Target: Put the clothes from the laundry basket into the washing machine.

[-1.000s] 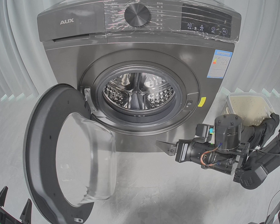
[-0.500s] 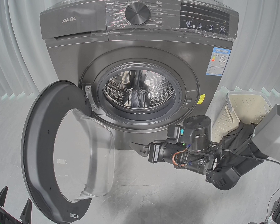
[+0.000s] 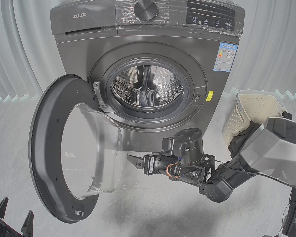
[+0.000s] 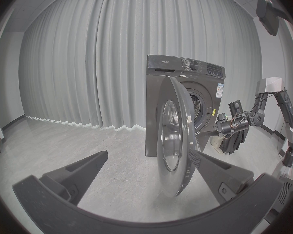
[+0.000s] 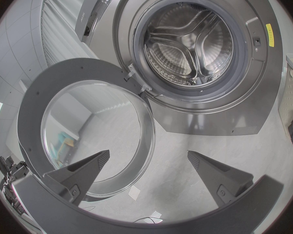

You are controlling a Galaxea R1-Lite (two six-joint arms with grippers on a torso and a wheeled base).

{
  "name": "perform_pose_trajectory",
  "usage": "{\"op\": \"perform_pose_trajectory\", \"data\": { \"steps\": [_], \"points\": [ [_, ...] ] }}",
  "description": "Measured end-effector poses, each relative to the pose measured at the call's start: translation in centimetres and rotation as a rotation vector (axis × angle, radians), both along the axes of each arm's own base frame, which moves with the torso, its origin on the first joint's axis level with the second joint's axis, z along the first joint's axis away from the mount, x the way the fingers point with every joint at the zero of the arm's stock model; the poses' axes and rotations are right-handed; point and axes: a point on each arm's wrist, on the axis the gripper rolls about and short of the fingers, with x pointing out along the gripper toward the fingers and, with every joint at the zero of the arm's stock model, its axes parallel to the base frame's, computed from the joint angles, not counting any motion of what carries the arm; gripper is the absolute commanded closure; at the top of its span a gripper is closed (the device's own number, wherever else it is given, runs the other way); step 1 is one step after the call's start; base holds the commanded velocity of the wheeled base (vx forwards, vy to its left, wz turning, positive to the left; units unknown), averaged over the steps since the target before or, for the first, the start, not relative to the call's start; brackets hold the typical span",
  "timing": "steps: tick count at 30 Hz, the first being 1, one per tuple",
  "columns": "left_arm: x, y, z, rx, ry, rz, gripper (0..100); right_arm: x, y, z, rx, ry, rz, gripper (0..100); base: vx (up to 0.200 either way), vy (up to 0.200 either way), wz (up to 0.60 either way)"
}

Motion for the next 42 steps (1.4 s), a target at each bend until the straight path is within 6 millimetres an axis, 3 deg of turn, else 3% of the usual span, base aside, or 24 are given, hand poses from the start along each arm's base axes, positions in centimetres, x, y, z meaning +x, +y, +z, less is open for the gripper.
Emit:
{"op": "perform_pose_trajectory", "data": {
  "steps": [14,27,35,42],
  "points": [
    [0.0,0.0,0.0,0.0,0.0,0.0,0,1.3,3.9,-2.0,0.013,-0.015,0.027,0,0.0,0.0,0.0],
    [0.0,0.0,0.0,0.001,-0.001,0.0,0,2.3,8.2,-2.6,0.083,-0.072,0.007,0,0.0,0.0,0.0],
    [0.0,0.0,0.0,0.0,-0.001,0.001,0,3.4,9.7,-3.0,0.129,-0.103,-0.026,0,0.0,0.0,0.0],
    [0.0,0.0,0.0,0.0,-0.001,0.0,0,4.1,9.4,-3.0,0.154,-0.093,-0.061,0,0.0,0.0,0.0]
  ]
}}
